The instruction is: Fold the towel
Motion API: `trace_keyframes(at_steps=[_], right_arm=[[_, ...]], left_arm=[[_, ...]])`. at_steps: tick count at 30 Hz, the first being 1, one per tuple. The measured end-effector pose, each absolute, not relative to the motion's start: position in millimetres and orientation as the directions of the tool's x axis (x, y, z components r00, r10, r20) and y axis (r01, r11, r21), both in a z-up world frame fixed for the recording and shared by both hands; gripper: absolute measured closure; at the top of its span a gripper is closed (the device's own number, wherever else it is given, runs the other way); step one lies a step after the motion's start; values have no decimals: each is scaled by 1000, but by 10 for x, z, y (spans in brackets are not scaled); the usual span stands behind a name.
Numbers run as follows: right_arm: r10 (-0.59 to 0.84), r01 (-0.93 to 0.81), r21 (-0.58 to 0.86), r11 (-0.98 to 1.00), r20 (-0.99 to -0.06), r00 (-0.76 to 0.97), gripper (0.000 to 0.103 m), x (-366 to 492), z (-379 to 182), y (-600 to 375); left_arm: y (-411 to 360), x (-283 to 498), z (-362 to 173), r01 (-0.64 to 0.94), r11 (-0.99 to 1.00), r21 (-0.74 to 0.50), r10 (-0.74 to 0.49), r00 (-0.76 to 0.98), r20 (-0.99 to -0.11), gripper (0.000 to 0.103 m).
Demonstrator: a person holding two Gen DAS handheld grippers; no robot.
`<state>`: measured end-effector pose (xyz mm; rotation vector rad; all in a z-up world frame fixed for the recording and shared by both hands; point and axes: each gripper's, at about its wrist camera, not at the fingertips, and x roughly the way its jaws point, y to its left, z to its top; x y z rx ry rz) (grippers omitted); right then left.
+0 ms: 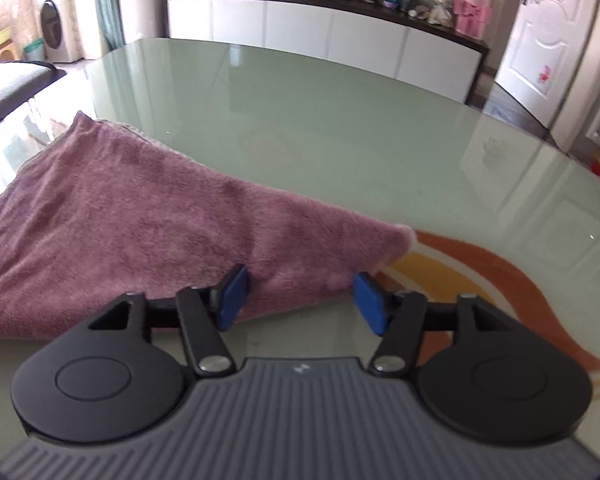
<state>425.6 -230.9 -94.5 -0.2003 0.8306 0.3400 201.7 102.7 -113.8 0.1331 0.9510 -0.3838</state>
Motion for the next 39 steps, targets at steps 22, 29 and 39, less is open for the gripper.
trace_keyframes(at_steps=[22,29,39], right_arm=[[365,-71,429,901,-659,657,50,4259,-882,-3163],[341,-48,423,905,-652,677,58,4350,-905,-3121],[290,-62,349,935,-652,701,90,4322,-960,-3068]], left_arm=[[889,1843,-929,269,957,-107,-253,596,-762,48],[918,1714,-1036,248,966,-79,-210,564,-798,48],[1195,1471,-1126,130,977,-172,-215,524,-824,49]])
